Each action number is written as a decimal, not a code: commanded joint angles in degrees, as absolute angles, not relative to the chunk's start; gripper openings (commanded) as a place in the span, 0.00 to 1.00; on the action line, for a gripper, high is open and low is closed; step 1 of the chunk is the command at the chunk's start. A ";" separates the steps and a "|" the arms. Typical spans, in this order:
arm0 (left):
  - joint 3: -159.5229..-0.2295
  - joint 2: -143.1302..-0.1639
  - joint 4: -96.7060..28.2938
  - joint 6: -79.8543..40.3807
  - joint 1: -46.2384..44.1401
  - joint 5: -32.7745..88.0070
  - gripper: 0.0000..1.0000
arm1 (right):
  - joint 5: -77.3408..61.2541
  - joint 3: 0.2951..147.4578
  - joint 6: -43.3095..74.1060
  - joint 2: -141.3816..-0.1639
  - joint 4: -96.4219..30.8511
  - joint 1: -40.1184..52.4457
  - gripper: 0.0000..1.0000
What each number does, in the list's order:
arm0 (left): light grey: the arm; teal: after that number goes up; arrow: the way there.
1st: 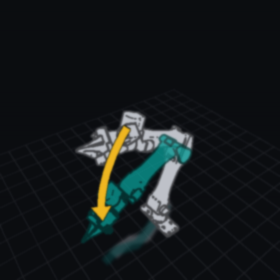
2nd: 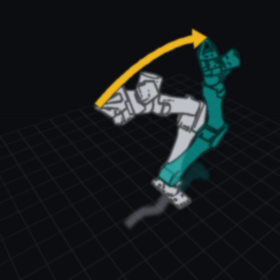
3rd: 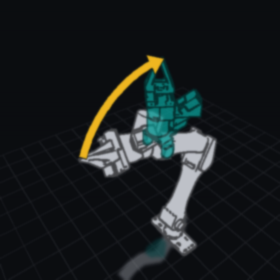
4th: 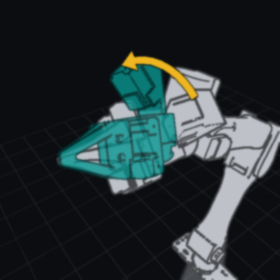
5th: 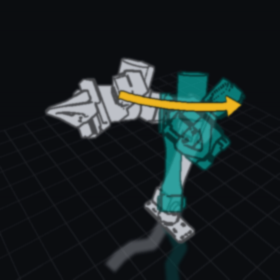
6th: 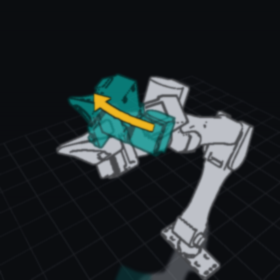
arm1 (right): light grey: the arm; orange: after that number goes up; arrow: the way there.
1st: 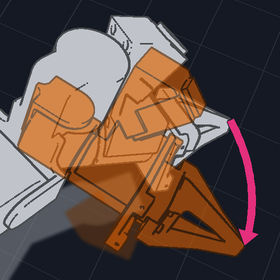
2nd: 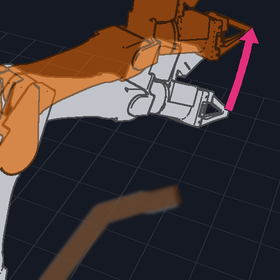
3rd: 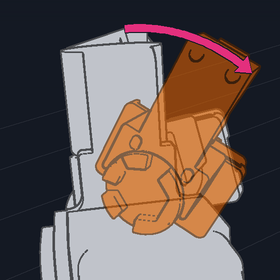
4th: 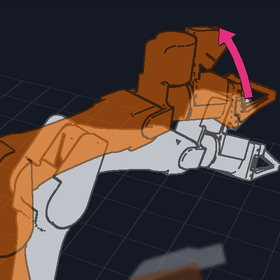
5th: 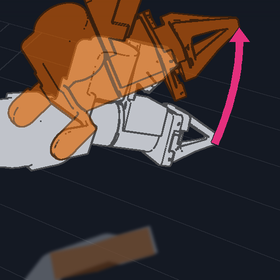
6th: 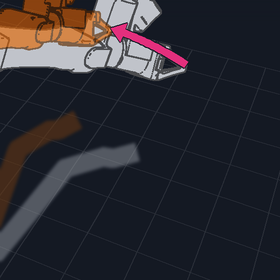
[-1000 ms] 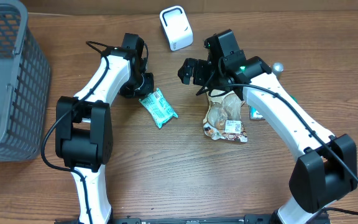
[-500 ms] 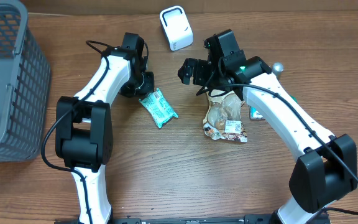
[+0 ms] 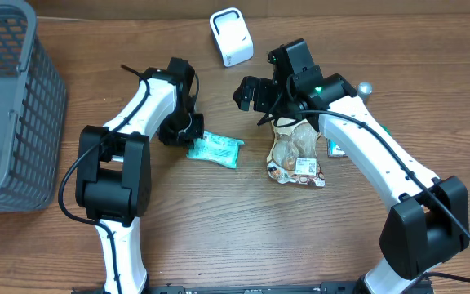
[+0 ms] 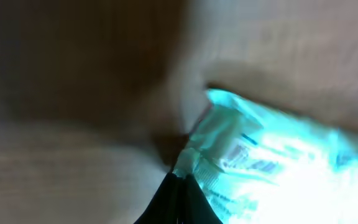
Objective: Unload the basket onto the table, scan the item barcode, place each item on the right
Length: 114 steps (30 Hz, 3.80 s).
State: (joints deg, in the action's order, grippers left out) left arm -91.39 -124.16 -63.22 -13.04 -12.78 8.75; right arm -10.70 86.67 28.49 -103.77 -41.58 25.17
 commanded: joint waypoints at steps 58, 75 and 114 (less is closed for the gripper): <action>-89.89 -125.51 -55.53 -19.51 -14.72 13.52 0.06 | -14.70 85.80 28.51 -102.67 -46.63 25.41 0.96; -87.13 -125.51 -53.39 -19.46 -14.70 12.91 0.07 | -24.18 61.21 33.26 -103.00 -18.17 26.76 0.75; -87.20 -125.47 -55.00 -19.09 -14.63 12.12 0.04 | -36.95 59.16 40.05 -116.86 0.14 25.30 0.19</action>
